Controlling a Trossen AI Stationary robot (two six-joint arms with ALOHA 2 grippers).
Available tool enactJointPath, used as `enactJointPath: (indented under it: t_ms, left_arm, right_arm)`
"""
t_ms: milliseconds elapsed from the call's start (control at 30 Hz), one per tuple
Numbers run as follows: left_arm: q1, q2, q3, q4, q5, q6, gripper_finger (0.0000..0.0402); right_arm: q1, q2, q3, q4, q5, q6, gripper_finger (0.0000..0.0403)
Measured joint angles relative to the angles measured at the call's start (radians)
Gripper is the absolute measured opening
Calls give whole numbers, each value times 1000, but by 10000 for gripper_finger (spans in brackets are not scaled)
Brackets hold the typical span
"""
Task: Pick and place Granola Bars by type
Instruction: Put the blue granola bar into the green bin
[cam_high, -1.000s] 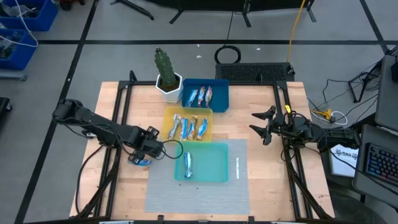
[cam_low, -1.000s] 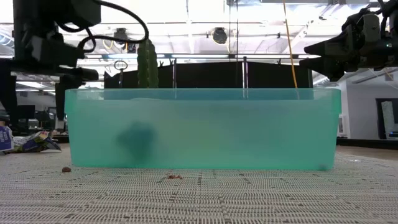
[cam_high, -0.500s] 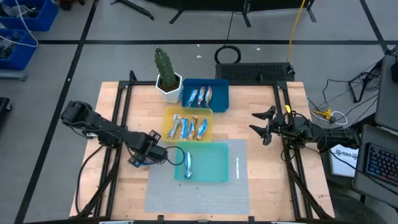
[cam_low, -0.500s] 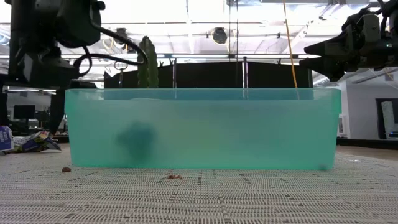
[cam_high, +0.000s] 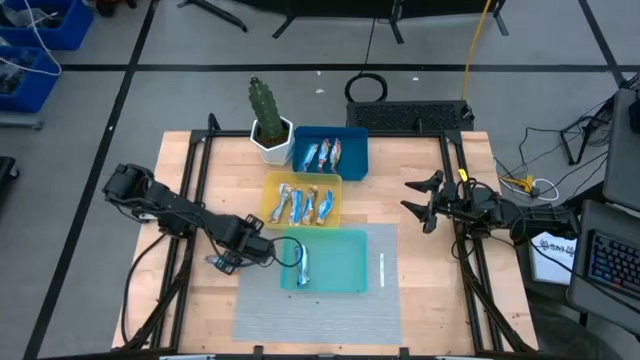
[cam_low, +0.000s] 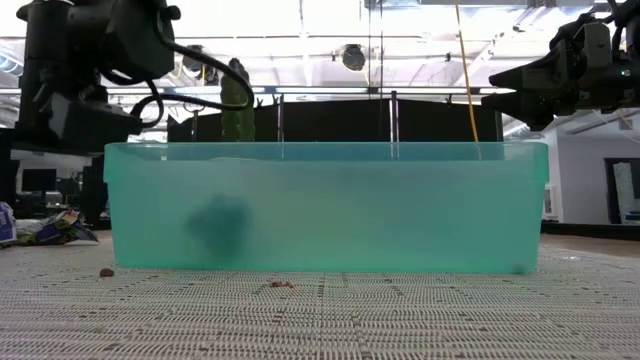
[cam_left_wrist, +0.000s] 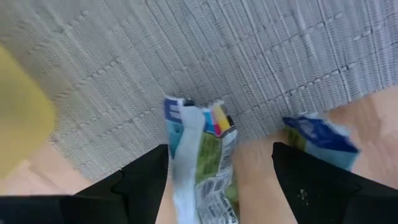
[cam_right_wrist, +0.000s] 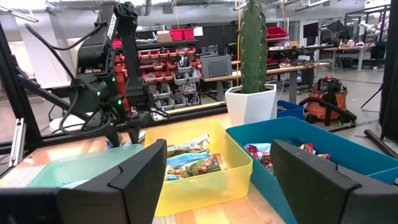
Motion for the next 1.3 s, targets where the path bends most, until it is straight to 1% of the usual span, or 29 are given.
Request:
enactJointPath:
  t_ms: [100,233,400,733,867,1167,1233,1300]
  left_arm:
    - [0,9,-1,0,1,-6,287]
    - [1,8,-1,0,-22,-7,283]
    - [1,8,-1,-5,-48,-14,262]
    - [2,8,-1,-31,-64,-5,167]
    - [2,8,-1,-30,-70,-25,127]
    - [2,7,-1,-28,-70,-31,26]
    - [2,7,-1,-28,-70,-38,13]
    - [2,7,-1,-28,-70,-52,12]
  right_arm:
    - [0,0,0,0,0,0,279]
    - [0,0,0,0,0,0,279]
    - [0,0,0,0,0,0,279]
    - [0,0,0,0,0,0,279]
    - [0,0,0,0,0,0,279]
    - [0,0,0,0,0,0,279]
    - [0,0,0,0,0,0,279]
    - [0,0,0,0,0,0,279]
